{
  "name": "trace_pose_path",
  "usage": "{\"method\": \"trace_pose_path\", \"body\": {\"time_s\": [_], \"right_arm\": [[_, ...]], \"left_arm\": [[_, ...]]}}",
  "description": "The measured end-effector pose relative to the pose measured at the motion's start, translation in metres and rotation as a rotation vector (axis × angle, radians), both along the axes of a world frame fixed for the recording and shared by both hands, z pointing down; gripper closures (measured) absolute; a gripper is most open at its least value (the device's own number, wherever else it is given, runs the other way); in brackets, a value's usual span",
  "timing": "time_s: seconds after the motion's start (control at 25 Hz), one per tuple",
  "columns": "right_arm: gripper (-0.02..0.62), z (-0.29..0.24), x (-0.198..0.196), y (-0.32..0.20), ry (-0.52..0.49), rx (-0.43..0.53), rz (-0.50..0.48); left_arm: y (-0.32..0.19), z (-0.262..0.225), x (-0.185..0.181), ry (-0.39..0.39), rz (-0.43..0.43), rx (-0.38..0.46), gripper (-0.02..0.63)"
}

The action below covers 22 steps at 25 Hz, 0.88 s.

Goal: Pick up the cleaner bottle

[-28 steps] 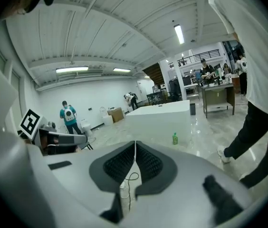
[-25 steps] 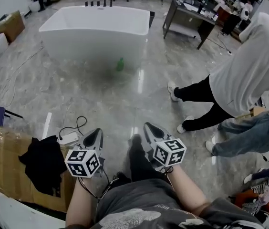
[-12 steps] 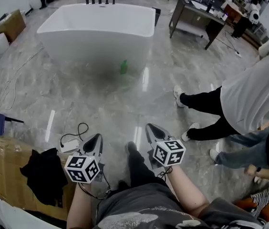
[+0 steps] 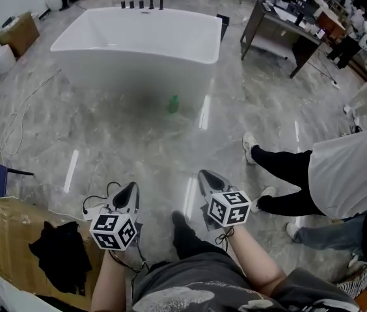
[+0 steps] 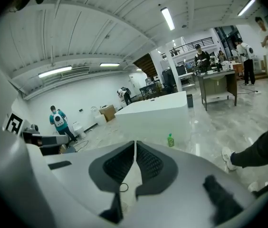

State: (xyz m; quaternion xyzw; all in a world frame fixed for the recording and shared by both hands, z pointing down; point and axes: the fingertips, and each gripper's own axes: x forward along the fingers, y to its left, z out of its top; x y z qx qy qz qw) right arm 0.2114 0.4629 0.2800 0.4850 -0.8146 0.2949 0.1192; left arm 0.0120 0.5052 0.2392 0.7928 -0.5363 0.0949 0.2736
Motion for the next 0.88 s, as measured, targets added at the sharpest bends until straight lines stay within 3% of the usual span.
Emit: {"method": "trace_pose_path", "body": {"time_s": [0.4,0.68,0.88], "right_arm": [[0.568,0.014,0.011,-0.09,-0.005,-0.03,-0.039],[0.568,0.021,0.019,-0.125,-0.021,-0.048,0.033],[0.568,0.026,0.018,-0.145,-0.019,-0.061,0.084]], "left_arm": [[-0.08,-0.015,-0.009,-0.035,-0.097,0.009,0.591],[-0.123,-0.029,-0.028,-0.061,-0.119,0.049,0.591],[-0.163,-0.022,-0.047,-0.028,-0.111,0.052,0.591]]}}
